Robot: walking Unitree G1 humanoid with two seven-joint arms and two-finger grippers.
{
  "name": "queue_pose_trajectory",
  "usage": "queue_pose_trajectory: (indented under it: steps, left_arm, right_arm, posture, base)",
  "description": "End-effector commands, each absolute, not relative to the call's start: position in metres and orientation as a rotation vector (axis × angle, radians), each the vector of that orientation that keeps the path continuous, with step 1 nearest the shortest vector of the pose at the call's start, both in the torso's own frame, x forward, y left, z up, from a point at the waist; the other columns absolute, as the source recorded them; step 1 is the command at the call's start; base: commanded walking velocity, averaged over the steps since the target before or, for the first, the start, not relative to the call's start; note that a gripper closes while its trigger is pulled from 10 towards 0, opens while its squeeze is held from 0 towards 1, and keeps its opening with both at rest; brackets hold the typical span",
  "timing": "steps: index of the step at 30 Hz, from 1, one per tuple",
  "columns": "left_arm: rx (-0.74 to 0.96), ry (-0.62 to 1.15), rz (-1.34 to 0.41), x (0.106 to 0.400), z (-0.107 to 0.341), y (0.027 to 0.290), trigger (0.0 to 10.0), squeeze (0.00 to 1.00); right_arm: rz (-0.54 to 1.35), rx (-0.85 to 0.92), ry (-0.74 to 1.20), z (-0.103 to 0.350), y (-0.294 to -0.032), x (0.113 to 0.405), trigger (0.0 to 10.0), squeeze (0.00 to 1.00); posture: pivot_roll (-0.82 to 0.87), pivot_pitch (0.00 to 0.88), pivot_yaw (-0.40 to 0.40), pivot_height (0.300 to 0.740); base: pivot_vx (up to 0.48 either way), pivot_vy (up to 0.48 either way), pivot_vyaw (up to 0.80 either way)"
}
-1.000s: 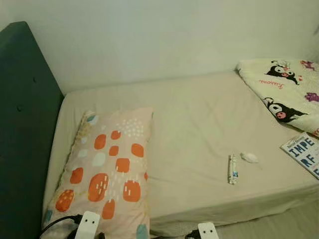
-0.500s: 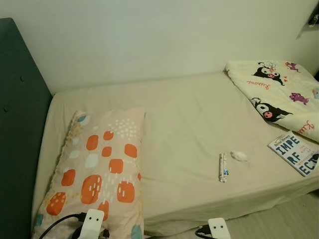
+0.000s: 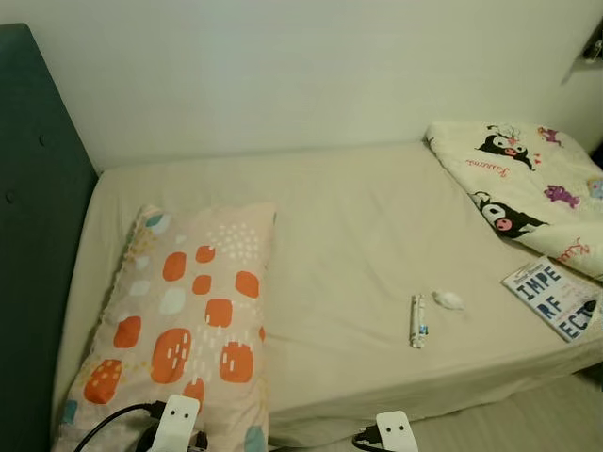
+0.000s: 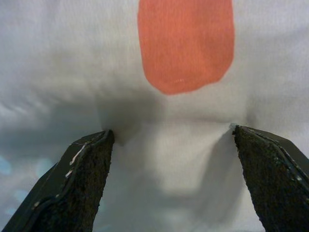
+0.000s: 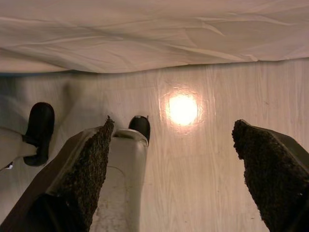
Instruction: Clean up the room
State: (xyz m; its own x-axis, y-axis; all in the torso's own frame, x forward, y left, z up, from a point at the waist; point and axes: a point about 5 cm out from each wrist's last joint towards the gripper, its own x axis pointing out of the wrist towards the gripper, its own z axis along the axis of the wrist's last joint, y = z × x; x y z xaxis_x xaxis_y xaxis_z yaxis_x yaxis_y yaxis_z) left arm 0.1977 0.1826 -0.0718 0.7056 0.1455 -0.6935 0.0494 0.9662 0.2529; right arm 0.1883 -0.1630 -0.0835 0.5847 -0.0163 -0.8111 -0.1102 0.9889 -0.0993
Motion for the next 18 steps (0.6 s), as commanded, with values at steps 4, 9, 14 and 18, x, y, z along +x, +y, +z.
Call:
queue_pose_trajectory:
  steps: [4,9,14,18]
  left_arm:
    - [0.251,0.817,0.065,0.1907,-0.0761,0.1813,10.0,0.0]
    - [0.231,0.827,0.08,0.1901,-0.0767,0.1818,10.0,0.0]
    - [0.235,0.83,0.11,0.1912,-0.0756,0.1877,10.0,0.0]
    - [0.241,0.837,0.114,0.1894,-0.0767,0.1874,10.0,0.0]
  right_arm:
    - [0.068,-0.161,0.972,-0.086,-0.1662,0.1833,10.0,0.0]
    - [0.066,-0.172,0.96,-0.0845,-0.1677,0.186,10.0,0.0]
    - [0.084,-0.161,0.969,-0.0859,-0.1678,0.1828,10.0,0.0]
    - [0.073,-0.16,0.967,-0.0856,-0.1702,0.183,10.0,0.0]
  posture:
    - [0.08,0.0,-0.019,0.74]
    - [0.08,0.0,-0.017,0.74]
    - [0.07,0.0,-0.043,0.74]
    - [0.07,0.0,-0.043,0.74]
  base:
    - [0.0,0.0,0.0]
    - [0.0,0.0,0.0]
    - [0.0,0.0,0.0]
    - [0.0,0.0,0.0]
